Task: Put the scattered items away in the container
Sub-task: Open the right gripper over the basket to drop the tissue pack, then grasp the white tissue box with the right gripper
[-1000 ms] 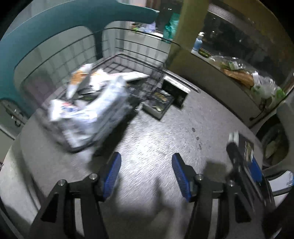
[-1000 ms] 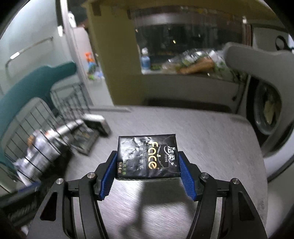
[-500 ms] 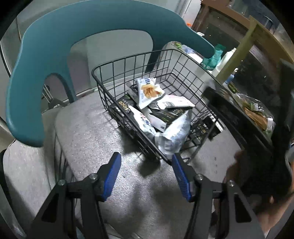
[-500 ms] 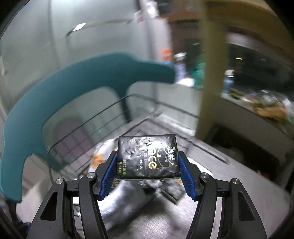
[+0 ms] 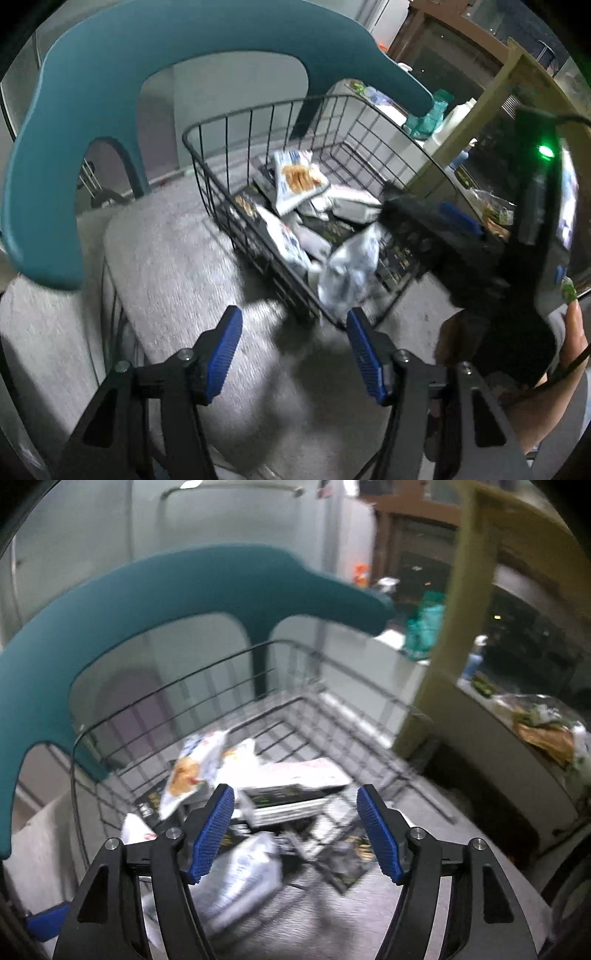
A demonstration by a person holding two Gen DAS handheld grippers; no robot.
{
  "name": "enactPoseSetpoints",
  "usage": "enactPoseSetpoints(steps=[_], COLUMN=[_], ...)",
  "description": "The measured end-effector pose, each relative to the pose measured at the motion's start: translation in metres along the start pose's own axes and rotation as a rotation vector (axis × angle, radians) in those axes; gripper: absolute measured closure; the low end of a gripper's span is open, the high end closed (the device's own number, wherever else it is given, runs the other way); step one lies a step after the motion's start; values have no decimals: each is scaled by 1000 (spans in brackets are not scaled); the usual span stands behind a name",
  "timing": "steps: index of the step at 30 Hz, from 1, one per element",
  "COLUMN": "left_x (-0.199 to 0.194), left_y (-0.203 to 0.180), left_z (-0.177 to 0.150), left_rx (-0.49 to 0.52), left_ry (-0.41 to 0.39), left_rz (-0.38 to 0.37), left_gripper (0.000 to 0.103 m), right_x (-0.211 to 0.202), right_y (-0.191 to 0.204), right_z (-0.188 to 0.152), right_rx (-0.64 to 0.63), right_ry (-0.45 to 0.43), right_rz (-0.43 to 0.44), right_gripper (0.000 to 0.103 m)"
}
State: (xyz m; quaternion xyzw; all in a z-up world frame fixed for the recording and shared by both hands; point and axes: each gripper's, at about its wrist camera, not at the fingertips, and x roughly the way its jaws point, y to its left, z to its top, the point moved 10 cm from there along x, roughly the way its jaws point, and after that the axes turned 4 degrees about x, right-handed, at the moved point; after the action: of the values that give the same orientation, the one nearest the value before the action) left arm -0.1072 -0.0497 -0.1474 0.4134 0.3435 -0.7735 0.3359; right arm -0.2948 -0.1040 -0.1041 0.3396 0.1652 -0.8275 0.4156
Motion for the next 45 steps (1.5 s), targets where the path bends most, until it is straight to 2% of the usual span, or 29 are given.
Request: enactPoseSetpoints(steps=[6,9,12,14,17,20,26,27,28,29,30,32,34,37,40,45], left_x=[-5,7,27,40,54,68,89,91,94,96,98,101,104,108,109,117], left_y=[-16,-26,-34,-42,-51,-60,-68,-70,-72,-73,-73,-75,-75,-79,-87,-102], left_z=[-25,-42,-54,-60,-67,-74,-72,-71,-70,-68,-67,-64,-62,-58,-52,-41], left_rx=[8,-14,-47,-43,-1,52,33,33,33,32,28,18,1,-31,-49,-103], left_ry=[14,44,59,58,47,54,87,89,92,95,97,97,105,106,78,58], left_rz=[-21,-23,-2,23,66,103,124,123,122,121,120,121,128,128,125,147], left_gripper=[39,39,39,39,39,39,39,39,39,39,39,39,39,39,39,39], right_x=[-29,-24,-6,10,32,47,72,74,76,77,78,80,77,63,42,6], right_y=[-65,-93,-113,-123,-129,-128,-119,-118,-116,-114,-111,-107,-109,-120,-138,-177], right_z=[-16,-45,-80,-98,-106,-94,-68,-65,-62,-60,-60,-61,-64,-73,-94,-128], right_rx=[177,224,236,226,160,69,-31,-29,-26,-25,-25,-18,-2,34,73,189], right_ry=[-87,-60,30,91,129,129,134,131,125,120,118,122,119,125,143,125], right_rz=[-65,-70,15,43,48,41,65,76,88,98,108,126,131,101,47,-14], right_gripper=[34,34,34,34,34,34,34,36,48,65,73,80,84,84,84,84])
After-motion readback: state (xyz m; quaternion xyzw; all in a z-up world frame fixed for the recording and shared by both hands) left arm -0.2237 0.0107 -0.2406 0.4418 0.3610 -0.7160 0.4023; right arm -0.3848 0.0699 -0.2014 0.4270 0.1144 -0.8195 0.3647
